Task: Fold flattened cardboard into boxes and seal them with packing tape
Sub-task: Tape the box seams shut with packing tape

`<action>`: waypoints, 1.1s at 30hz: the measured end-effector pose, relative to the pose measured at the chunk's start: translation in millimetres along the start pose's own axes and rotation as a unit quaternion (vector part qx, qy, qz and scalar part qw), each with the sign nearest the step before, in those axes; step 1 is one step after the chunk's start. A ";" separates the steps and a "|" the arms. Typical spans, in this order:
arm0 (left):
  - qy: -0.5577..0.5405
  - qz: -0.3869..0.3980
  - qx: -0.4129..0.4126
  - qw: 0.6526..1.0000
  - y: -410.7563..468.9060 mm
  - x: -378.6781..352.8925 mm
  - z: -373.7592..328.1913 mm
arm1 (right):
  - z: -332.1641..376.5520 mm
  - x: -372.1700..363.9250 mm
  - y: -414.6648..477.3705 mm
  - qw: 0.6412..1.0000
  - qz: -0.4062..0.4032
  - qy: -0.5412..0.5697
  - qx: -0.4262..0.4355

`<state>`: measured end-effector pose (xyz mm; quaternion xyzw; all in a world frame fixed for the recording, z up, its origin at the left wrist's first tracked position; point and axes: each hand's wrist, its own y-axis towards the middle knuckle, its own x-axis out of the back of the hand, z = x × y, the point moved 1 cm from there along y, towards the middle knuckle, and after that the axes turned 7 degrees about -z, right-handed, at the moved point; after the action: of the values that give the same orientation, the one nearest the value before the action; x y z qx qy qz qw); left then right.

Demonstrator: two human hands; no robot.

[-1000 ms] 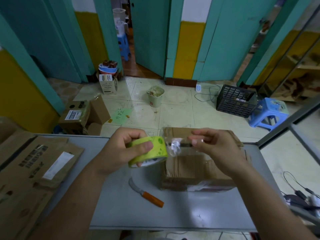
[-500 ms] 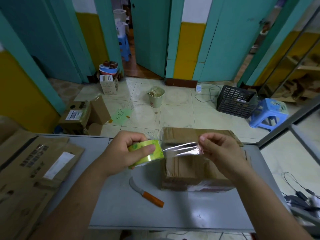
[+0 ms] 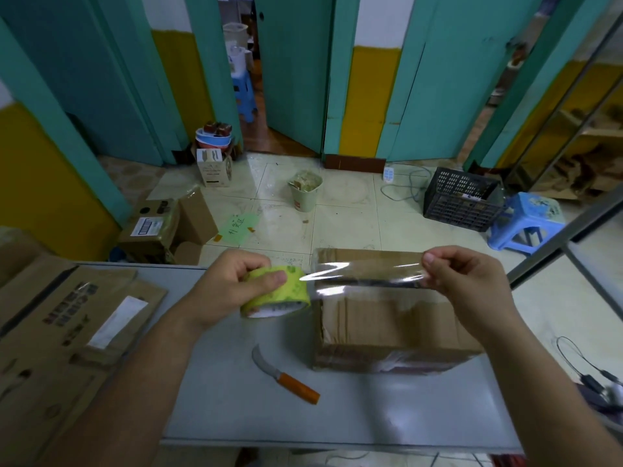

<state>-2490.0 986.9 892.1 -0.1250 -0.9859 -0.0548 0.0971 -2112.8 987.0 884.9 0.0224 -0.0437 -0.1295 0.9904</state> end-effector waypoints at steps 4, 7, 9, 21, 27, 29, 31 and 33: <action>-0.122 0.003 -0.024 0.992 -2.4 -9.8 -3.0 | -30.0 14.4 3.2 0.999 0.001 0.015 -0.042; -0.057 0.025 -0.020 0.998 1.5 -14.7 -0.3 | -31.4 31.2 8.0 1.000 -0.030 -0.002 -0.008; 0.028 0.012 -0.022 0.999 2.7 -9.8 3.6 | -24.2 52.1 14.6 0.998 -0.057 -0.031 0.024; 0.162 0.010 0.056 0.985 32.9 26.3 24.4 | -44.0 120.8 44.1 0.996 -0.089 -0.026 0.000; 0.335 0.067 0.109 0.933 65.3 5.7 24.5 | -57.0 127.9 41.6 0.994 -0.104 -0.025 -0.019; 0.369 0.072 0.123 0.918 72.1 -2.1 20.8 | -58.1 130.7 42.6 0.994 -0.107 -0.022 -0.024; 0.374 0.077 0.118 0.917 74.1 -9.0 13.0 | -61.1 135.3 43.8 0.994 -0.105 -0.034 -0.026; 0.373 0.123 0.092 0.915 74.2 -16.0 2.5 | -63.6 143.7 44.6 0.992 -0.111 -0.041 -0.031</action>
<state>-2456.1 1054.9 892.6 -0.2058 -0.8556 0.0056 0.4749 -1957.3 995.0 835.7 -0.0088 -0.0773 -0.2408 0.9674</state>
